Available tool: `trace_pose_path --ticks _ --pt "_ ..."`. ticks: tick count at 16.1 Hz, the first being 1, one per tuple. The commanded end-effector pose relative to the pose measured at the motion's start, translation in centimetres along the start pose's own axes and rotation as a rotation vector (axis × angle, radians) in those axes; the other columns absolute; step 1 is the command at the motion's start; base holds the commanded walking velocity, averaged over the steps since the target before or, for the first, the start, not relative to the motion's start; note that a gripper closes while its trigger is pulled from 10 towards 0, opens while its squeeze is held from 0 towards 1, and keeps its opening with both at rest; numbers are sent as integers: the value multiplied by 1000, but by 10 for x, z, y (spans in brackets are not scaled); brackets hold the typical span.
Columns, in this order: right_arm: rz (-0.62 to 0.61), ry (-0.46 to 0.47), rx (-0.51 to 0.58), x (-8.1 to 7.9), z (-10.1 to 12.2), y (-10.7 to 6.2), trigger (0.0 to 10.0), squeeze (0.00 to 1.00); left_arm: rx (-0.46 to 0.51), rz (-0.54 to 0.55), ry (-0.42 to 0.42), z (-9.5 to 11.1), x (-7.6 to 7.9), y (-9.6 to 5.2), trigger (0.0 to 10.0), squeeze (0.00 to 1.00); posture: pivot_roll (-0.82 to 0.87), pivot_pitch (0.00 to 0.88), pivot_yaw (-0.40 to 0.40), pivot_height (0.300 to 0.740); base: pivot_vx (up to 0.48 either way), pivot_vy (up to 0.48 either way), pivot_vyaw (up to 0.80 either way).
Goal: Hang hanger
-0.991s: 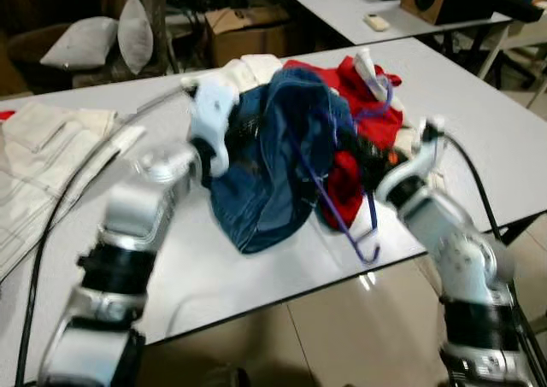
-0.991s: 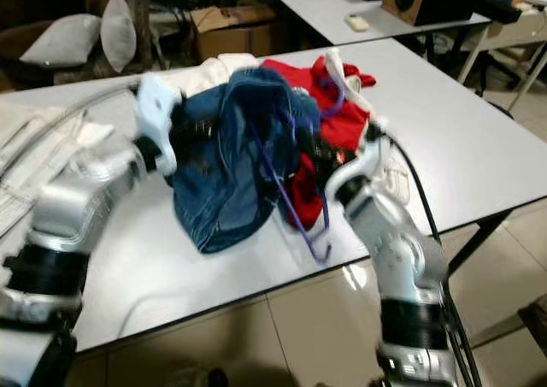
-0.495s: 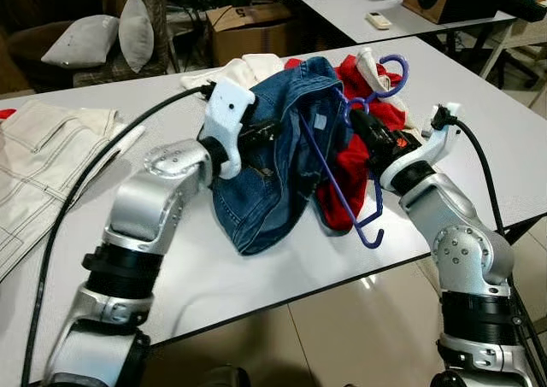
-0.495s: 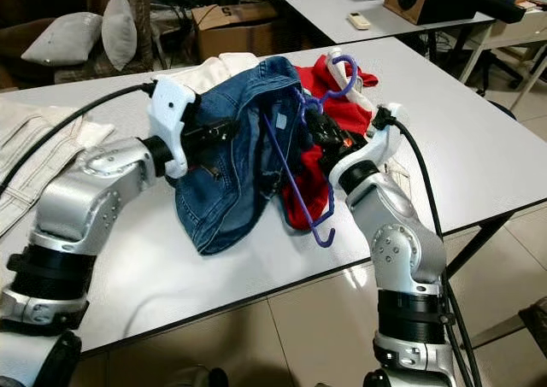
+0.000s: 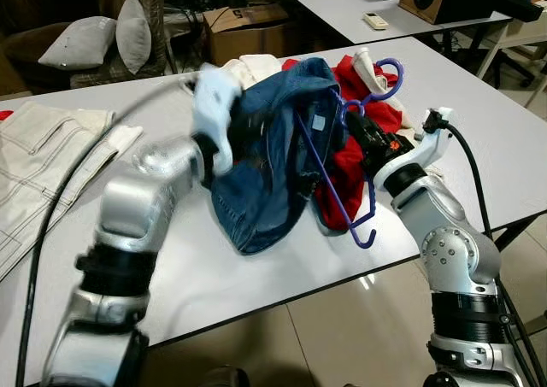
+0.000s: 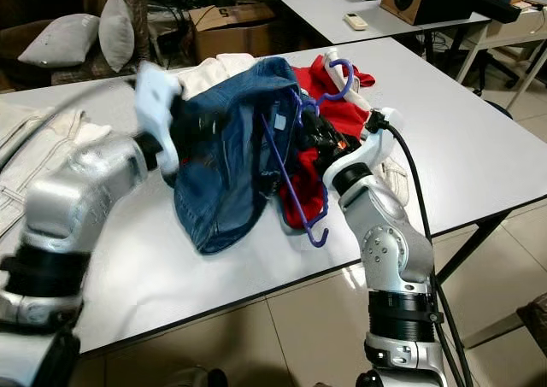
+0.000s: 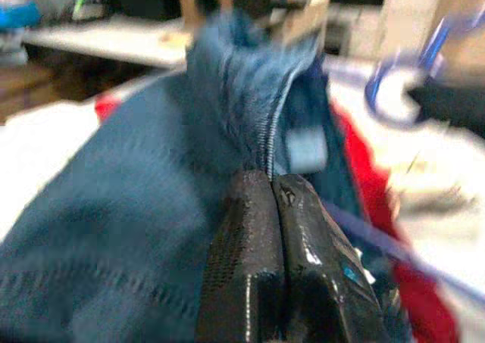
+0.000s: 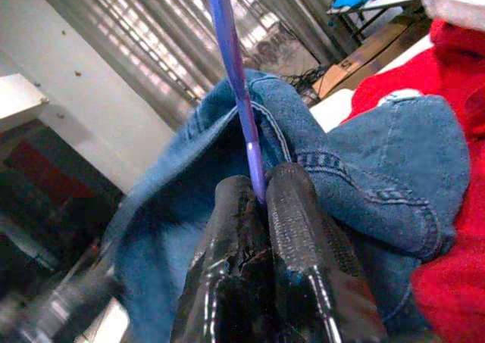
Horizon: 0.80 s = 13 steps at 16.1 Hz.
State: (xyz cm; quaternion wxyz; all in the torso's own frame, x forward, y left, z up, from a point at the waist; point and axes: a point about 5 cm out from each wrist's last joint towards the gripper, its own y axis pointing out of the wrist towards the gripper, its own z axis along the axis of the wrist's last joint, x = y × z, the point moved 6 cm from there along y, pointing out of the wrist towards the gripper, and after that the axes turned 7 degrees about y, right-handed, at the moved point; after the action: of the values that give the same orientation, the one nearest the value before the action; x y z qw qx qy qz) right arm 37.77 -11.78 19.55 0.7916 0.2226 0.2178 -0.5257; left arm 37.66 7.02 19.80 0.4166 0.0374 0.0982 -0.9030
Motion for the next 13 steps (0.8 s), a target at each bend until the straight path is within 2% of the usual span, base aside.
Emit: trace_pose_path --ticks 1,3,4,6,8,9,10,12,13 --pt "10 -13 0 -4 0 1 10000 0 -57 -24 -23 -17 12 6 10000 0 -14 0 22 740 0 0 0" --pt "-11 -18 -17 1 -5 -5 10000 0 -89 -26 -59 -35 24 14 10000 0 -33 0 27 740 0 0 0" --pt "-24 -21 -22 3 -7 -10 10000 0 -79 -17 -66 -36 29 18 10000 1000 -33 0 27 740 0 0 0" --pt "-30 -21 -23 5 -7 -13 10000 0 -87 -16 -39 -38 33 19 10000 1000 -54 0 35 740 0 0 0" --pt "-41 -25 -27 6 -8 -17 10000 0 -88 49 -33 -42 31 22 10000 1000 -71 0 34 740 0 0 0" --pt "-42 -27 -27 6 -8 -17 10000 0 -90 58 -35 -43 31 22 10000 941 -71 0 34 740 0 0 0" --pt "-44 -29 -26 6 -6 -18 10000 0 -117 88 11 -49 28 24 10000 0 -88 0 28 740 0 0 0" --pt "-46 -30 -26 7 -4 -19 10000 0 -119 85 14 -51 29 25 10000 0 -88 0 23 740 0 0 0" --pt "-46 -30 -27 7 -3 -19 10000 0 -104 46 8 -49 37 26 10000 0 -87 0 19 740 0 0 0"
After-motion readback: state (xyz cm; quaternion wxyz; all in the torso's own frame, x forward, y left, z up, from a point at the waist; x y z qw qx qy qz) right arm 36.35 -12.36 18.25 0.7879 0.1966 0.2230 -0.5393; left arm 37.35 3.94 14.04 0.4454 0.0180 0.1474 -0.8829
